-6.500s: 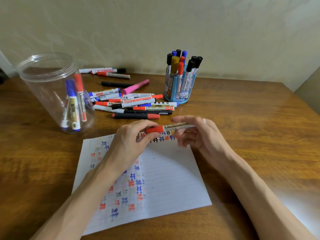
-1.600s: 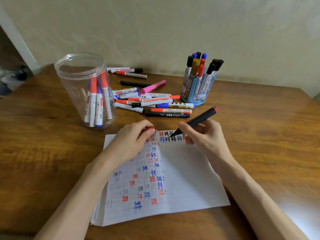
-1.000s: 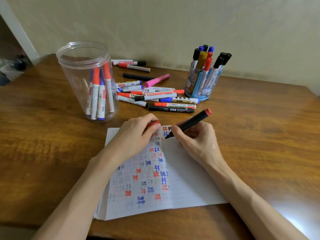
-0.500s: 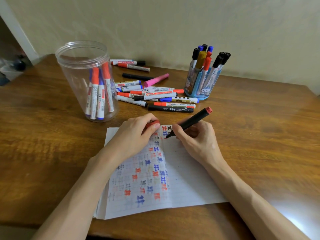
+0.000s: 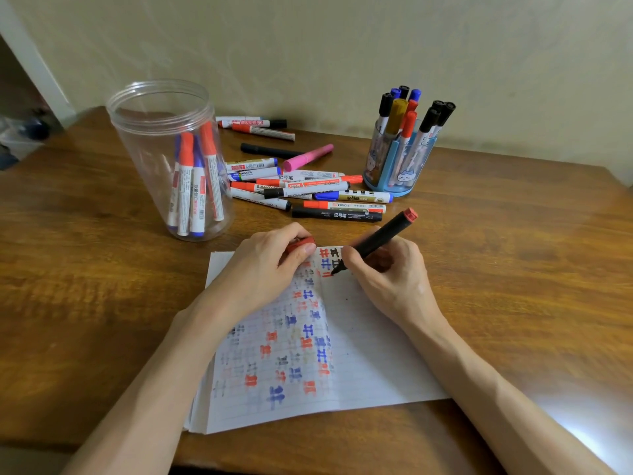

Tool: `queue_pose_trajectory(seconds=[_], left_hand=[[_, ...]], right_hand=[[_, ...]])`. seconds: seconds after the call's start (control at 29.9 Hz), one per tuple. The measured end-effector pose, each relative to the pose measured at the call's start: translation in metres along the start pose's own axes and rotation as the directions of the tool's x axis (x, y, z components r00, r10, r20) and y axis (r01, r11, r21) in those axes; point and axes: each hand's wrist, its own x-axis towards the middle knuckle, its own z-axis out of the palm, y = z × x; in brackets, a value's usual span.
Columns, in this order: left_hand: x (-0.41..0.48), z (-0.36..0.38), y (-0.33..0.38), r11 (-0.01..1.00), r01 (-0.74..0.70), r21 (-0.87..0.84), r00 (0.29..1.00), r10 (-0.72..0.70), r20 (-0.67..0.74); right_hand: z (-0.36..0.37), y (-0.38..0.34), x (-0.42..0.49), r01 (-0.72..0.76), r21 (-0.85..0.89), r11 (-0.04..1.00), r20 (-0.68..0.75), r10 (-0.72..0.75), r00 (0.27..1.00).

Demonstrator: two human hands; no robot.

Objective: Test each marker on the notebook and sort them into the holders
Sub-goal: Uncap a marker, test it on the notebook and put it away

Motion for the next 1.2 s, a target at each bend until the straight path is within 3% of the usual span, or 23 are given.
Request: queue_pose_trajectory(seconds=[1.0,1.2], left_hand=[[-0.002,0.000,-0.001,1.000,-0.011,-0.028,1.000,0.011,-0.013],[-0.002,-0.005,0.005,0.982,-0.060,-0.178,0.998,0.053,-0.041]], right_hand=[[0.001,-0.001,0.000,-0.049,-0.045,0.998,0.023,0.050,0.998],[-0.008,-0.006,0.002,-0.075,0.253,0.965,-0.065,0.095,0.993]])
